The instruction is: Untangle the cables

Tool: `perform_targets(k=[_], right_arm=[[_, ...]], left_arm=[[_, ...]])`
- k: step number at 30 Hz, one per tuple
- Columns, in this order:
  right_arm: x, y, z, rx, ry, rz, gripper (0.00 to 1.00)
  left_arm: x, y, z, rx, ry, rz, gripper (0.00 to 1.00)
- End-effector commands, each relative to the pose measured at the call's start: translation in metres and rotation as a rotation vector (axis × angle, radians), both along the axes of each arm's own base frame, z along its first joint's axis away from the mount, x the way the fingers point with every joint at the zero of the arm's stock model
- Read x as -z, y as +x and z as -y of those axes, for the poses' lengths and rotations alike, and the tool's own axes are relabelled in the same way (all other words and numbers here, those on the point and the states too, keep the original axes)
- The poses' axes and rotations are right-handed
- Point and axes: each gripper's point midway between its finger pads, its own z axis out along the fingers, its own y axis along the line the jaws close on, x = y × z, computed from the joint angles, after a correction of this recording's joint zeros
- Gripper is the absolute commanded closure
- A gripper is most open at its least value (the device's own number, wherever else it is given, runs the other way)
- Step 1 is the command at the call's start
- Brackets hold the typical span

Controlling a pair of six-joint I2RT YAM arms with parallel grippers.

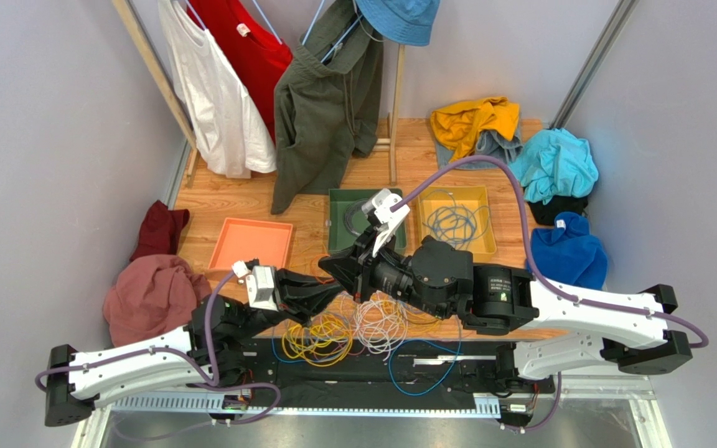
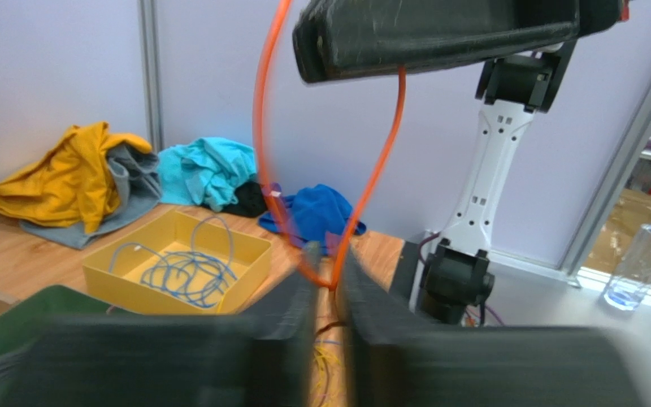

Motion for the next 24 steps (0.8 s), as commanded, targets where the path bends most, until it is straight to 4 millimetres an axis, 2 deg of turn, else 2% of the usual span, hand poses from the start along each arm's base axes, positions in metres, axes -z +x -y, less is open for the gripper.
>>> perform_targets(k=[1, 3, 4, 5, 6, 7, 8, 9, 10, 11, 12, 13, 14, 15, 16, 17, 19, 20, 22, 24], right_arm=[[-0.016, -0.003, 0.006, -0.014, 0.084, -0.016, 1.00], [-0.014, -0.003, 0.012, -0.007, 0.086, -0.015, 1.00], [-0.012, -0.001, 0.017, 0.005, 0.082, -0.013, 0.98], [-0.011, 0.007, 0.024, 0.066, 0.083, -0.021, 0.66], [-0.006, 0.011, 0.031, 0.091, 0.062, -0.021, 0.54], [-0.005, 0.013, 0.043, 0.115, 0.065, -0.018, 0.44], [-0.002, 0.019, 0.051, 0.158, 0.061, -0.017, 0.33], [-0.001, 0.020, 0.059, 0.171, 0.065, -0.017, 0.29], [0.003, 0.021, 0.072, 0.186, 0.070, -0.016, 0.19], [0.005, 0.023, 0.080, 0.200, 0.074, -0.016, 0.17], [0.008, 0.026, 0.089, 0.230, 0.079, -0.018, 0.17], [0.012, 0.027, 0.095, 0.243, 0.082, -0.022, 0.17], [0.018, 0.029, 0.109, 0.265, 0.092, -0.024, 0.16], [0.024, 0.029, 0.113, 0.273, 0.094, -0.030, 0.16], [0.027, 0.029, 0.119, 0.279, 0.100, -0.032, 0.16], [0.035, 0.030, 0.126, 0.290, 0.104, -0.036, 0.16], [0.041, 0.029, 0.133, 0.291, 0.112, -0.044, 0.17], [0.047, 0.028, 0.137, 0.291, 0.110, -0.045, 0.17], [0.053, 0.028, 0.139, 0.294, 0.107, -0.052, 0.17], [0.060, 0.028, 0.141, 0.294, 0.101, -0.054, 0.18]], left_arm=[[-0.025, 0.005, -0.003, -0.029, -0.010, -0.017, 1.00], [-0.019, 0.008, -0.003, -0.041, 0.030, -0.038, 1.00], [-0.024, 0.012, -0.007, -0.069, 0.017, -0.066, 1.00], [-0.017, 0.016, -0.011, -0.094, 0.047, -0.106, 1.00], [-0.012, 0.022, -0.015, -0.127, 0.066, -0.149, 1.00], [-0.020, 0.032, -0.026, -0.196, 0.050, -0.206, 1.00], [0.001, 0.038, -0.031, -0.243, 0.146, -0.259, 1.00], [0.006, 0.043, -0.037, -0.285, 0.178, -0.289, 1.00], [0.001, 0.053, -0.050, -0.364, 0.179, -0.328, 1.00], [0.019, 0.057, -0.059, -0.416, 0.258, -0.362, 1.00], [0.022, 0.061, -0.066, -0.457, 0.274, -0.380, 1.00], [0.016, 0.067, -0.077, -0.511, 0.256, -0.406, 1.00], [0.024, 0.072, -0.089, -0.562, 0.296, -0.426, 1.00], [0.024, 0.075, -0.096, -0.592, 0.304, -0.438, 1.00], [0.013, 0.079, -0.106, -0.635, 0.279, -0.456, 1.00], [0.024, 0.087, -0.120, -0.709, 0.332, -0.486, 1.00], [0.021, 0.091, -0.137, -0.775, 0.364, -0.531, 1.00], [0.026, 0.103, -0.147, -0.846, 0.392, -0.566, 1.00], [0.025, 0.108, -0.152, -0.862, 0.418, -0.611, 1.00], [0.030, 0.127, -0.162, -0.935, 0.435, -0.659, 1.00]])
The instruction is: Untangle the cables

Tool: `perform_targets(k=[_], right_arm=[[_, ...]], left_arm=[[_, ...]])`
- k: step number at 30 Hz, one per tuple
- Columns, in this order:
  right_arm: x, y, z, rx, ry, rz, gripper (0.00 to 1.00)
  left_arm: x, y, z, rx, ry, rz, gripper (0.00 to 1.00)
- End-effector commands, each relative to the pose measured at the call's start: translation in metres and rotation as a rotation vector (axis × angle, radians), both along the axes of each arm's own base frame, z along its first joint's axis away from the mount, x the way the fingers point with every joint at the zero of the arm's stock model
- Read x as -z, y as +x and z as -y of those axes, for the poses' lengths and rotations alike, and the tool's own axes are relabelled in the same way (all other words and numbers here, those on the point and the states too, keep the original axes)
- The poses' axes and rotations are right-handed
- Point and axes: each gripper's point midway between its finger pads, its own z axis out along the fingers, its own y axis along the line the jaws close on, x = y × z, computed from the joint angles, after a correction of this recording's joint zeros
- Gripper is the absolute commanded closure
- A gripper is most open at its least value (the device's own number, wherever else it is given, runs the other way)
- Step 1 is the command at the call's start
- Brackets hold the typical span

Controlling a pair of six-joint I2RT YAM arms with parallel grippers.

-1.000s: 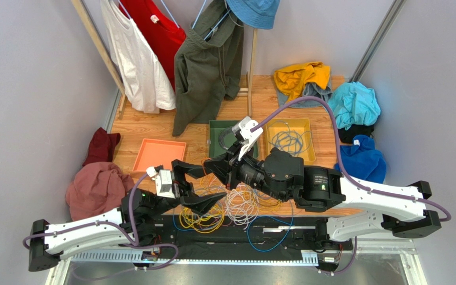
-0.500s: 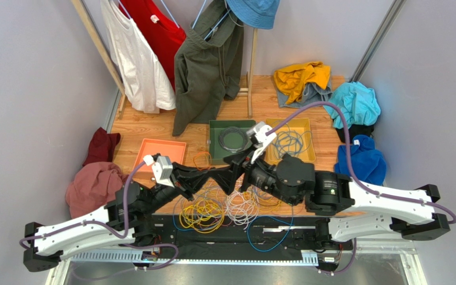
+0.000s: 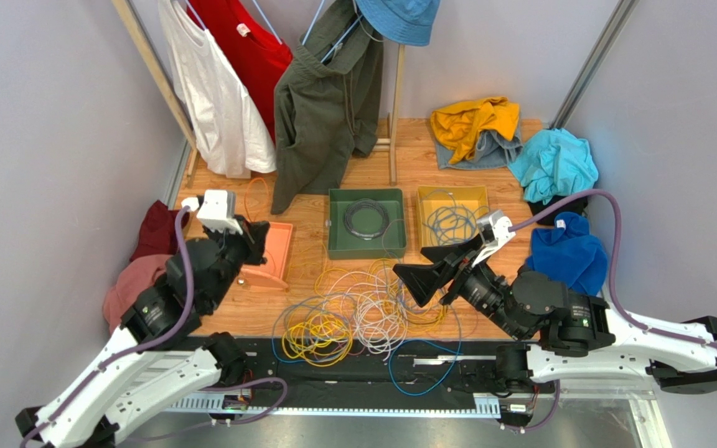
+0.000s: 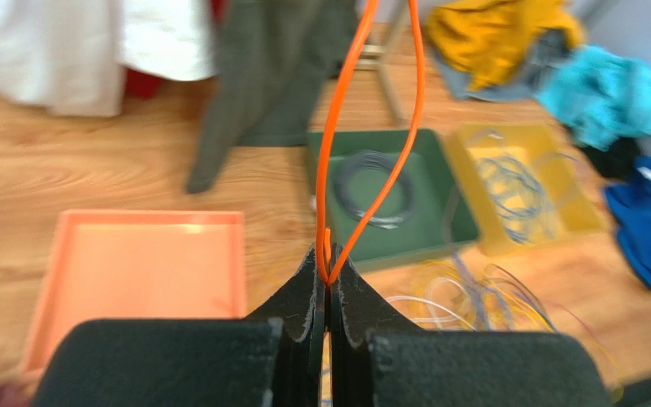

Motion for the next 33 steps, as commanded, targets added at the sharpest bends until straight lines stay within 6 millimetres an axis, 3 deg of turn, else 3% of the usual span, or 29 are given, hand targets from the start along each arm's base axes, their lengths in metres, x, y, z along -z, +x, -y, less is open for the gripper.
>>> perform_targets(k=[1, 6, 9, 19, 23, 28, 33], right_arm=[[0.016, 0.004, 0.004, 0.032, -0.006, -0.026, 0.18], [0.029, 0.002, 0.005, 0.026, -0.030, -0.035, 0.19], [0.034, 0.004, 0.013, 0.045, -0.050, -0.032, 0.19], [0.048, 0.003, 0.024, 0.050, -0.023, -0.047, 0.20], [0.058, 0.002, 0.021, 0.046, -0.031, -0.058, 0.20], [0.055, 0.003, 0.014, 0.042, -0.033, -0.043, 0.20], [0.056, -0.001, 0.000, 0.004, -0.036, -0.053, 0.21]], left_arm=[[0.020, 0.022, -0.013, -0.078, 0.069, -0.150, 1.00], [0.014, 0.061, -0.023, -0.141, 0.063, -0.155, 1.00], [0.024, 0.076, -0.029, -0.168, 0.087, -0.195, 1.00], [0.084, 0.111, -0.057, -0.294, 0.089, -0.296, 1.00], [0.111, 0.115, -0.059, -0.314, 0.095, -0.382, 1.00], [0.159, 0.106, -0.058, -0.366, 0.066, -0.570, 1.00], [0.190, 0.106, -0.056, -0.442, -0.034, -0.604, 1.00]])
